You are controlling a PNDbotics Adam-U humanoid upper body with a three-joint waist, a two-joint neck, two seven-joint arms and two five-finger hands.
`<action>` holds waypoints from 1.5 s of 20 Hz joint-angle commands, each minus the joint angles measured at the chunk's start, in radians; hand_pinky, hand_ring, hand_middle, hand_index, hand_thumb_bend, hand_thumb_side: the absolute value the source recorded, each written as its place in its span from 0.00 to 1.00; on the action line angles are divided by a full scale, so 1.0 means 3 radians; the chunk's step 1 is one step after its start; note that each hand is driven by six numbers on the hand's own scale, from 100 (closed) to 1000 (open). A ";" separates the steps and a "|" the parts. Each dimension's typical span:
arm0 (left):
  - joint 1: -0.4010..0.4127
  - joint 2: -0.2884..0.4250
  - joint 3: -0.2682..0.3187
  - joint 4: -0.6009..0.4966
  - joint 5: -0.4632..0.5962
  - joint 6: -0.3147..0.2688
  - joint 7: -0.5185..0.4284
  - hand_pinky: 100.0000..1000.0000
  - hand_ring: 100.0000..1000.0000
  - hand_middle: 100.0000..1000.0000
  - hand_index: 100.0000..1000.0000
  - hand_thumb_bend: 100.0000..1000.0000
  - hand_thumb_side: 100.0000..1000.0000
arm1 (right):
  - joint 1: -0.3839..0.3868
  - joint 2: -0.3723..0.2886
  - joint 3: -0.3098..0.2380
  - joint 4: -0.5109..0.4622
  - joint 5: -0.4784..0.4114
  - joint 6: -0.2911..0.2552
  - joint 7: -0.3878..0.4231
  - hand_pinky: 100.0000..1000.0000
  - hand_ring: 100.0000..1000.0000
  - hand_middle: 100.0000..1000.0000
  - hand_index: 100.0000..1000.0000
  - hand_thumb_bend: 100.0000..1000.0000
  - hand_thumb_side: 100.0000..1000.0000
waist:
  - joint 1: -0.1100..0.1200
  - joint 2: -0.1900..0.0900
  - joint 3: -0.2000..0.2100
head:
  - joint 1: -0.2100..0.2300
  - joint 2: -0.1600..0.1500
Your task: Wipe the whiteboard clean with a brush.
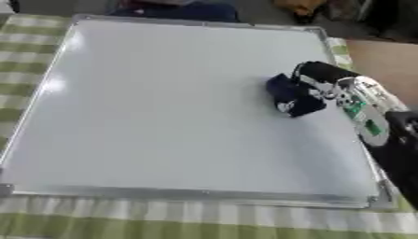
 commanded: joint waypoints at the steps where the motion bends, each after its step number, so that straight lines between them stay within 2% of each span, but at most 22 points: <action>1: -0.0014 0.0058 0.0019 -0.0064 -0.0007 0.0008 0.0000 0.44 0.44 0.43 0.36 0.00 1.00 | 0.0005 -0.0095 0.0033 -0.0034 -0.0016 0.0006 0.0014 0.55 0.49 0.30 0.33 0.00 0.49 | 0.0010 -0.0062 0.0004 | 0.0006 -0.0003; 5: -0.0015 0.0057 0.0018 -0.0064 -0.0004 0.0007 0.0001 0.44 0.44 0.43 0.36 0.00 1.00 | 0.0002 -0.0098 0.0036 -0.0036 0.0036 -0.0022 0.0026 0.41 0.32 0.32 0.33 0.00 0.51 | 0.0009 -0.0062 0.0007 | 0.0003 -0.0010; 10: -0.0014 0.0056 0.0016 -0.0064 -0.0004 0.0010 -0.0004 0.44 0.44 0.43 0.36 0.00 1.00 | 0.0011 -0.0096 0.0048 -0.0039 0.0087 -0.0065 0.0042 0.29 0.18 0.29 0.32 0.00 0.51 | 0.0007 -0.0063 0.0005 | 0.0003 -0.0011; 18: -0.0019 0.0055 0.0015 -0.0064 -0.0007 0.0014 -0.0012 0.44 0.44 0.43 0.36 0.00 1.00 | 0.0022 -0.0099 0.0074 -0.0131 -0.0015 -0.0067 0.0101 0.25 0.16 0.24 0.29 0.00 0.43 | 0.0006 -0.0065 0.0004 | 0.0006 0.0003; 30: -0.0027 0.0053 0.0011 -0.0064 0.0001 0.0020 -0.0014 0.45 0.44 0.43 0.36 0.00 1.00 | 0.0113 -0.0119 0.0193 -0.0484 -0.0166 -0.0017 0.0192 0.21 0.14 0.21 0.28 0.00 0.40 | 0.0002 -0.0085 0.0014 | -0.0012 -0.0008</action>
